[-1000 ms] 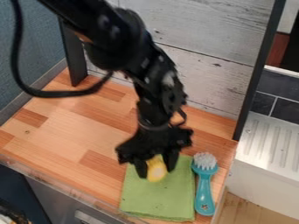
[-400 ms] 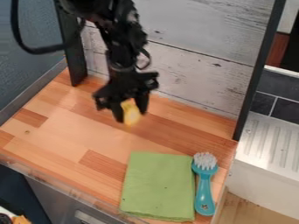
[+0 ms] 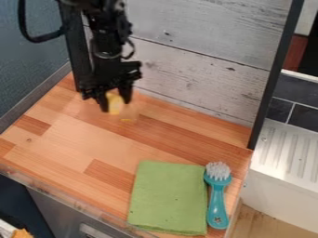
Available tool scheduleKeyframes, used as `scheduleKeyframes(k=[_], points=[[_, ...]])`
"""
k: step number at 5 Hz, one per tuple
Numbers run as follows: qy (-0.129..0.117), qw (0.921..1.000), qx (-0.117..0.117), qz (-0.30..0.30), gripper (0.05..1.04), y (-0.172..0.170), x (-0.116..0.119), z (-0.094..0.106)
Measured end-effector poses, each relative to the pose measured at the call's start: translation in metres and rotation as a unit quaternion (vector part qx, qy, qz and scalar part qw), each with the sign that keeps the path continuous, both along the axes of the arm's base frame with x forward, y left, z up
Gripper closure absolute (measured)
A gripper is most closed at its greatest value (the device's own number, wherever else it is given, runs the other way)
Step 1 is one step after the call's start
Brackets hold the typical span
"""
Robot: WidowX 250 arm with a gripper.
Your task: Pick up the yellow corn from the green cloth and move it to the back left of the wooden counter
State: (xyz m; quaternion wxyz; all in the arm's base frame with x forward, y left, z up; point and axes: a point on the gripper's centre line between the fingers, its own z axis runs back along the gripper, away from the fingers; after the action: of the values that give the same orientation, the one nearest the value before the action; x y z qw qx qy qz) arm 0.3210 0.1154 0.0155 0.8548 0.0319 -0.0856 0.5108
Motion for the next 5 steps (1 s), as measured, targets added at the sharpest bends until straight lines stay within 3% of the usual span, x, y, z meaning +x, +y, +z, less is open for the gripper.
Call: scheduleKeyframes(k=[2, 3, 4, 5], points=[[0.012, 0.9993, -0.010, 0.034, 0.507, 0.029, 0.007, -0.028], [0.009, 0.9993, -0.009, 0.035, 0.508, 0.033, 0.006, -0.030], [0.010, 0.9991, -0.019, 0.037, 0.434, 0.031, 0.006, -0.032], [0.021, 0.9987, -0.026, 0.039, 0.139, 0.031, 0.002, -0.033]])
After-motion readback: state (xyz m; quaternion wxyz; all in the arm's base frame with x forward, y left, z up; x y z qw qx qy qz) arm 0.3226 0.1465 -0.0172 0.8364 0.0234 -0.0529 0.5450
